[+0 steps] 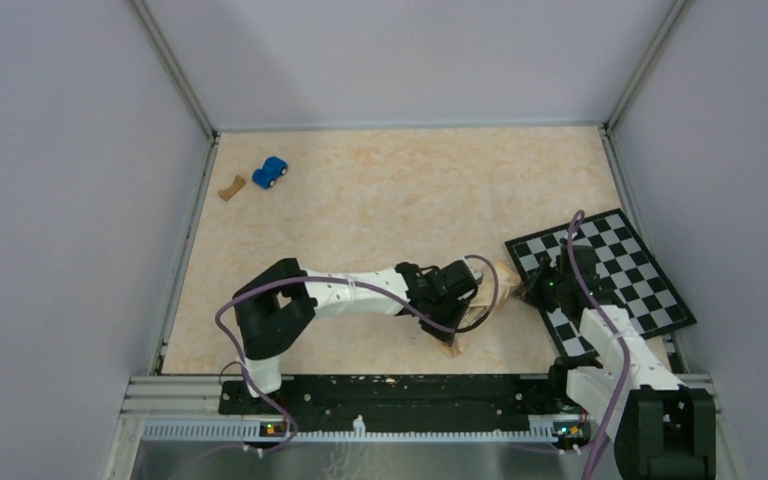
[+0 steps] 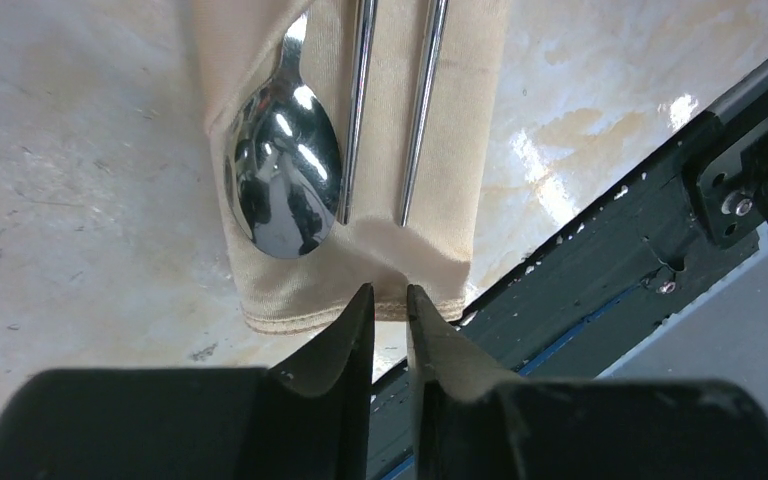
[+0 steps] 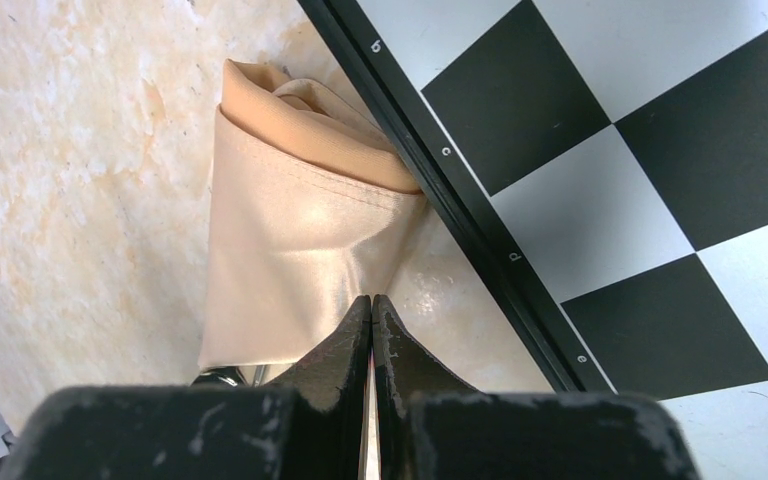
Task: Fold the napkin into a case and place the utensils inside
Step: Insert the utensils into the folded napkin, then reset both arms
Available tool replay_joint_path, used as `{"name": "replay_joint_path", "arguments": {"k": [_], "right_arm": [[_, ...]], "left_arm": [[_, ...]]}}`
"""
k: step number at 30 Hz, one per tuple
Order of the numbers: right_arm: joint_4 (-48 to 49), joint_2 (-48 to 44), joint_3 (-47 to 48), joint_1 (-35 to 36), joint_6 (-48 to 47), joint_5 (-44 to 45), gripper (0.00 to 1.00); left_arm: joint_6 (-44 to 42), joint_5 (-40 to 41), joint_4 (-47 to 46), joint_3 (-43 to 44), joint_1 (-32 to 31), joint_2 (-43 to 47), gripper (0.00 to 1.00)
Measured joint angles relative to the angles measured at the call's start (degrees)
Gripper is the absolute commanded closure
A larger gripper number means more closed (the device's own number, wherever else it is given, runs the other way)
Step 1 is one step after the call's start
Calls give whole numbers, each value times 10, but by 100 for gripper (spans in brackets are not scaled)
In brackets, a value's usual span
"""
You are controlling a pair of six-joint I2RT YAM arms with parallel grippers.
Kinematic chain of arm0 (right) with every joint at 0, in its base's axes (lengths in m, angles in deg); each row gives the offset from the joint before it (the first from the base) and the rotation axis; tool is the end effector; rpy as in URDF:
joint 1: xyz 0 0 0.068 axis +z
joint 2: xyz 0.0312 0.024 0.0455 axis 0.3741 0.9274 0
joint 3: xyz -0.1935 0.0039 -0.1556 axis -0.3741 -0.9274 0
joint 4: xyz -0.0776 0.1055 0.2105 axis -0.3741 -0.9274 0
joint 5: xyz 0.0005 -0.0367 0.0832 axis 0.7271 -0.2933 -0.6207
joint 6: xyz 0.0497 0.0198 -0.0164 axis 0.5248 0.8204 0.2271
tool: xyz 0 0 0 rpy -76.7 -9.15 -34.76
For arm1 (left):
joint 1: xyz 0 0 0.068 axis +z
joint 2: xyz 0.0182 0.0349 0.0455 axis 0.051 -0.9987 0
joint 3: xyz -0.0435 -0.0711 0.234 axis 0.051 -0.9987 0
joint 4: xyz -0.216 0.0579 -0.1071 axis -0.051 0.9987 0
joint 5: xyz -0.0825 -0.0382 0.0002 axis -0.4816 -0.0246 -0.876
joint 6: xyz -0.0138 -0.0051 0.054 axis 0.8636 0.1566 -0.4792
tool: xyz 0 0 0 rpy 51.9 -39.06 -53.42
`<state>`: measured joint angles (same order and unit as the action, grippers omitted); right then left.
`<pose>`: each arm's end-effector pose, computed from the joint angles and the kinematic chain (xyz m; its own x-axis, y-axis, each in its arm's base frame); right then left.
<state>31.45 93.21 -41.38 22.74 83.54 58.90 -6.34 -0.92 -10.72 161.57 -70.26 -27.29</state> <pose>0.1721 0.0120 0.1472 -0.7390 0.5397 -0.4033 0.3068 0.8025 0.5118 0.1342 -0.3342 0.1647 -0.8130 0.4991 -0.2998 0.5801 0.7386 -0.3434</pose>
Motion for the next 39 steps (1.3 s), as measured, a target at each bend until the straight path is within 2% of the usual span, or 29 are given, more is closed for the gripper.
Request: {"name": "replay_joint_path", "arguments": {"k": [9, 16, 18, 22, 26, 28, 32, 34, 35, 39], "right_arm": [[0, -1, 3, 22, 2, 1, 100], [-5, -6, 3, 38, 1, -3, 99], [-10, -14, 4, 43, 0, -9, 94], [-39, -35, 37, 55, -4, -29, 75], [-85, -56, 131, 63, -19, -67, 49], [-111, -64, 194, 63, -26, -84, 42], [-156, -78, 344, 63, -39, -127, 37], [-181, -79, 432, 63, -47, -140, 34], [-198, -80, 487, 63, -54, -144, 31], [-242, -80, 602, 63, -75, -138, 26]], "left_arm": [[19, -6, -57, -42, -17, 0, 77], [22, -5, -71, -56, -19, 6, 66], [17, -4, -70, -58, -21, 13, 62], [7, -5, -60, -62, -21, 61, 52], [-19, 4, -58, -60, -21, 165, 47], [-41, 18, -59, -50, -21, 225, 43], [-94, 65, -68, -15, -21, 335, 35], [-128, 95, -69, 16, -20, 381, 20], [-149, 113, -70, 37, -19, 401, 19], [-221, 157, -89, 126, -18, 456, 17]]}}
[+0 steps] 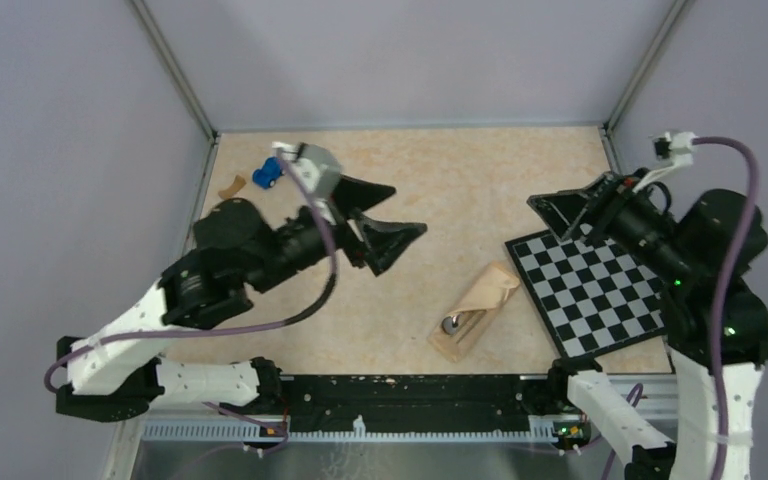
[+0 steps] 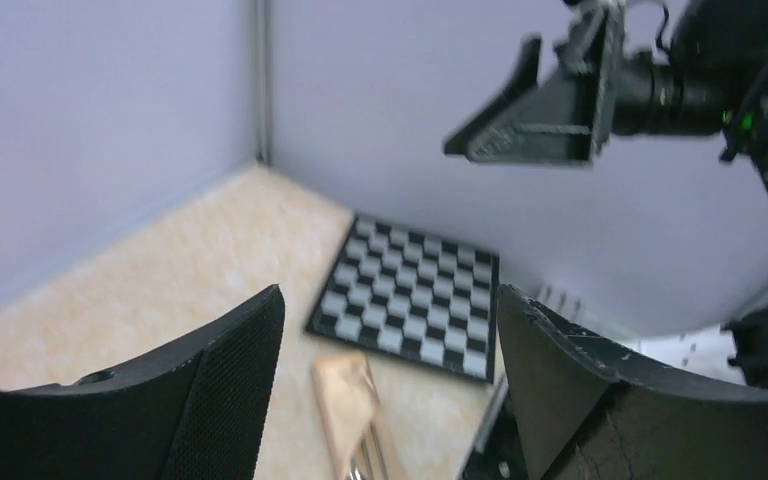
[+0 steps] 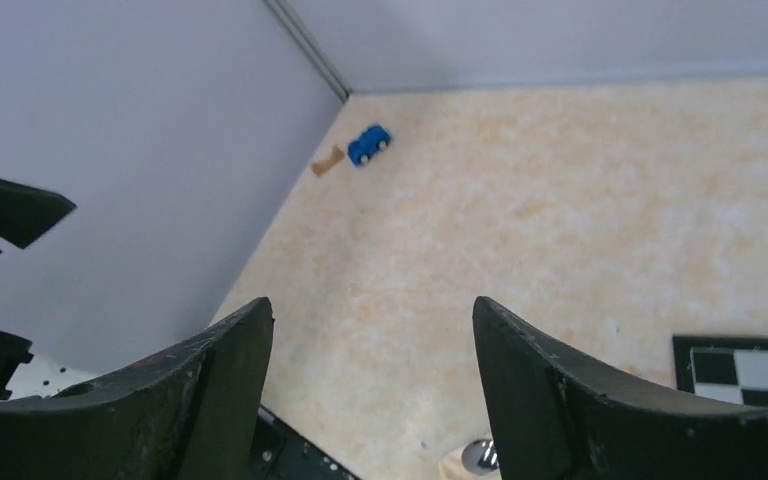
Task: Fold the napkin into a case and place the utensils inside
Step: Reset both arms
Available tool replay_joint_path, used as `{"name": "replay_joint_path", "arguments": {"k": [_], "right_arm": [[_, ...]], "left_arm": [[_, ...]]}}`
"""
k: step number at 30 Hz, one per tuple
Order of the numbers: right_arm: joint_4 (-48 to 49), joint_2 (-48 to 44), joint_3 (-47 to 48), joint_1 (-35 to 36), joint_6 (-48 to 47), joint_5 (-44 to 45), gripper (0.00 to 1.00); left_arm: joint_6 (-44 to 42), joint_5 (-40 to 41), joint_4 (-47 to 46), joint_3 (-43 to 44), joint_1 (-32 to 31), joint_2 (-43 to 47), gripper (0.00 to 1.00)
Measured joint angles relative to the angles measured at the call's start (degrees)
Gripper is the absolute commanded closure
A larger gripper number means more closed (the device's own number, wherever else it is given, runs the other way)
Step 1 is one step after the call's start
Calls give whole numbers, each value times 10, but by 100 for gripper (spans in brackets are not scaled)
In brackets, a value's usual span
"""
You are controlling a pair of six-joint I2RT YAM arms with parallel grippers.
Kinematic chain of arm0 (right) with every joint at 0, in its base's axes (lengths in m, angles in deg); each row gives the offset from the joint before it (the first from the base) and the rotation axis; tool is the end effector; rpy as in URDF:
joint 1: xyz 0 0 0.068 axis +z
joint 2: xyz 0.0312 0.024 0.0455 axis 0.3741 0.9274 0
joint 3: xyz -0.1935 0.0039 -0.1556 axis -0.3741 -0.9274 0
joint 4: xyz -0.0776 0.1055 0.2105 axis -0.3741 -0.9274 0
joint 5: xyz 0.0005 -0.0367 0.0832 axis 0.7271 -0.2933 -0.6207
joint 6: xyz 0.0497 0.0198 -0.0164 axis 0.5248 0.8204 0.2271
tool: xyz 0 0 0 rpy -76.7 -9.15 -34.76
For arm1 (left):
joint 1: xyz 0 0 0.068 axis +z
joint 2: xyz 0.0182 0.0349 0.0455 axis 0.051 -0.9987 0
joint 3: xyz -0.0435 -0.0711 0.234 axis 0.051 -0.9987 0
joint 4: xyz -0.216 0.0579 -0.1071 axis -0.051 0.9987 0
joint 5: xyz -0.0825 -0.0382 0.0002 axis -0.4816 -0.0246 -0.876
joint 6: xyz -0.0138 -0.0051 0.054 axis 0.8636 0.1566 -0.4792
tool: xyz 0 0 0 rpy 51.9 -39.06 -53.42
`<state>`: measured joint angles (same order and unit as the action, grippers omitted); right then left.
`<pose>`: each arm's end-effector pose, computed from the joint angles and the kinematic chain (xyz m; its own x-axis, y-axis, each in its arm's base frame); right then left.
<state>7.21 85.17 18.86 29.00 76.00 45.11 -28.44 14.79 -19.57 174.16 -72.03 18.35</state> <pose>0.1018 0.0310 0.4532 -0.3742 0.3576 -0.8556 -0.4500 0.7367 0.5047 0.0759 -0.1831 0.4777 -0.1637 -0.1543 -0.9744 0.8576 0.4660 -0.2179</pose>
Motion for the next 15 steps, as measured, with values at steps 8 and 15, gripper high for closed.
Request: {"name": "replay_joint_path", "arguments": {"k": [8, 15], "right_arm": [[-78, 11, 272, 0, -46, 84, 24], [-90, -13, 307, 0, -53, 136, 22]], "left_arm": [[-114, 33, -14, 138, 0, 67, 7], [-153, 42, -17, 148, 0, 116, 1]]}}
